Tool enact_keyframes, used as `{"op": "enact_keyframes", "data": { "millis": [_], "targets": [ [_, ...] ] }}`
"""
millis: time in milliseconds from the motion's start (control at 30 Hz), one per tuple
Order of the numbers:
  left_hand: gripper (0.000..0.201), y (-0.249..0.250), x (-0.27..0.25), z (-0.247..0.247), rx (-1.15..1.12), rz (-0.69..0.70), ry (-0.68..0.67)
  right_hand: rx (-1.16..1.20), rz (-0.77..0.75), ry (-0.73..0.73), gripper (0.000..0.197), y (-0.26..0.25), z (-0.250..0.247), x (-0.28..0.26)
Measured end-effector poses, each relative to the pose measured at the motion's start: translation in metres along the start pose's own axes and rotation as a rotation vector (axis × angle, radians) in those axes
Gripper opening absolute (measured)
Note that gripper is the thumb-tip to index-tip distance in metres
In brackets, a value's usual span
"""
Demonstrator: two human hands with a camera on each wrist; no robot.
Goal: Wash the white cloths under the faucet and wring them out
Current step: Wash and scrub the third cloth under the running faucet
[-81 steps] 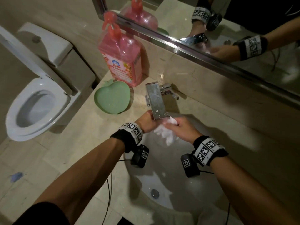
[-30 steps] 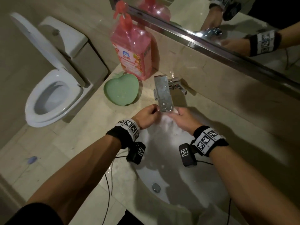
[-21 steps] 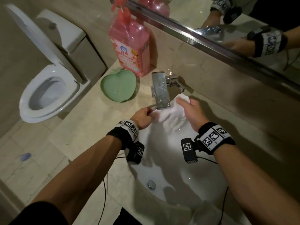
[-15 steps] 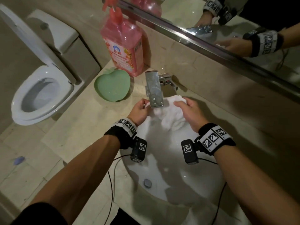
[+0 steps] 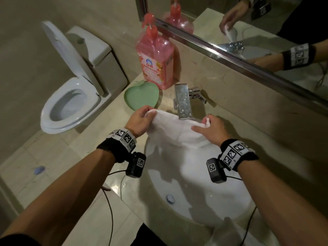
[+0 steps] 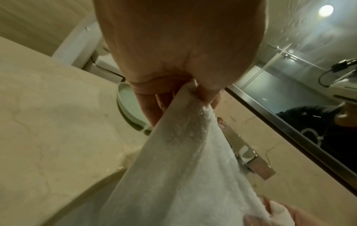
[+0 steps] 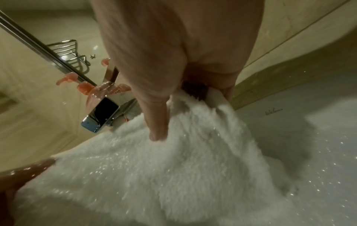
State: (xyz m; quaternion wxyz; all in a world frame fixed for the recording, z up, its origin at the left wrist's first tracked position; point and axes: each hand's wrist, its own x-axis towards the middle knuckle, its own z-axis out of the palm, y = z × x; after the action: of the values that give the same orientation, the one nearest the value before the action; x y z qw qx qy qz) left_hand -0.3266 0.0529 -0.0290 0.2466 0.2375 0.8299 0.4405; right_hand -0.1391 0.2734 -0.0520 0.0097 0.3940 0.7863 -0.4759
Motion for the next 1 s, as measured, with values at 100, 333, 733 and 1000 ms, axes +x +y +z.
{"op": "enact_keyframes", "data": {
  "millis": [100, 333, 733, 1000],
  "targets": [
    [0.018, -0.002, -0.003, -0.013, -0.047, -0.073, 0.042, -0.062, 0.019, -0.101, 0.032, -0.002, 0.002, 0.003],
    [0.014, -0.007, 0.0, -0.019, -0.183, -0.274, 0.079, 0.009, 0.126, -0.043, 0.043, 0.005, 0.001, 0.004],
    [0.016, 0.04, -0.018, 0.079, -0.249, -0.287, -0.35, 0.389, -0.024, 0.102, 0.014, -0.017, 0.046, -0.019],
    [0.027, 0.051, -0.02, 0.093, -0.417, -0.426, -0.245, 0.208, -0.133, -0.063, 0.037, -0.011, 0.059, -0.031]
  ]
}}
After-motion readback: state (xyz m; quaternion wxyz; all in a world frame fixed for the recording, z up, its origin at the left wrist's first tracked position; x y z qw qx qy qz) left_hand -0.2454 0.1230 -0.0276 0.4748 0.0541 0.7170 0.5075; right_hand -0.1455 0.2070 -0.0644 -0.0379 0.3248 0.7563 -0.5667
